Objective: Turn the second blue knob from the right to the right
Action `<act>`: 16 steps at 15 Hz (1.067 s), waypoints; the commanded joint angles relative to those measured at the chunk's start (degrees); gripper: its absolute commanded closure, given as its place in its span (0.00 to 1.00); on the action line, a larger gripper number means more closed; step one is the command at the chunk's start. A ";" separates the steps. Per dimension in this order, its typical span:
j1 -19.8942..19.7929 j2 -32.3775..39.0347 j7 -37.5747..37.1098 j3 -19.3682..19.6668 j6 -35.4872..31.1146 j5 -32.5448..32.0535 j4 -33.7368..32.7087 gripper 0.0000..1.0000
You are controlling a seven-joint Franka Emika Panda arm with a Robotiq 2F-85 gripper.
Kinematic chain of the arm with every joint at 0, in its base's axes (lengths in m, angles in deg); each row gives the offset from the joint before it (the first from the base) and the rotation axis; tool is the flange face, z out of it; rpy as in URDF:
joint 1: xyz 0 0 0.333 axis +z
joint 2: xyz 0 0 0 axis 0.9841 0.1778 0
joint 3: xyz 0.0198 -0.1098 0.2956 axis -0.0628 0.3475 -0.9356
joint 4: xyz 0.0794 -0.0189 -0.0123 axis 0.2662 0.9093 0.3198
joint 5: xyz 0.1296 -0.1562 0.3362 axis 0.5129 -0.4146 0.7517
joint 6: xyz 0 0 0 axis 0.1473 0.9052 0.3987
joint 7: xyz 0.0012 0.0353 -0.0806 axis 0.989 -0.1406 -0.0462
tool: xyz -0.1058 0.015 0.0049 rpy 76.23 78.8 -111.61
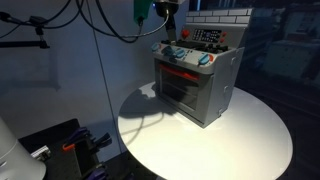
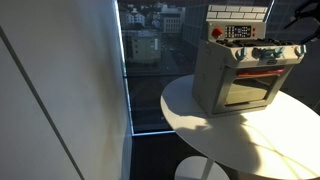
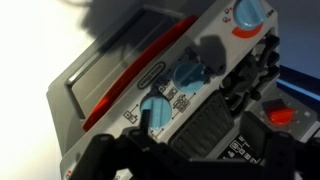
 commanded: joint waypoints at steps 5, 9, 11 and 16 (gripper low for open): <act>-2.23 -5.20 0.38 1.10 15.27 -13.42 -0.42 0.00; -3.39 -7.18 1.24 1.38 24.97 -20.75 -2.07 0.00; -3.73 -8.07 2.00 1.41 29.50 -23.52 -3.02 0.00; -3.84 -9.46 4.74 1.17 42.08 -30.88 -6.84 0.00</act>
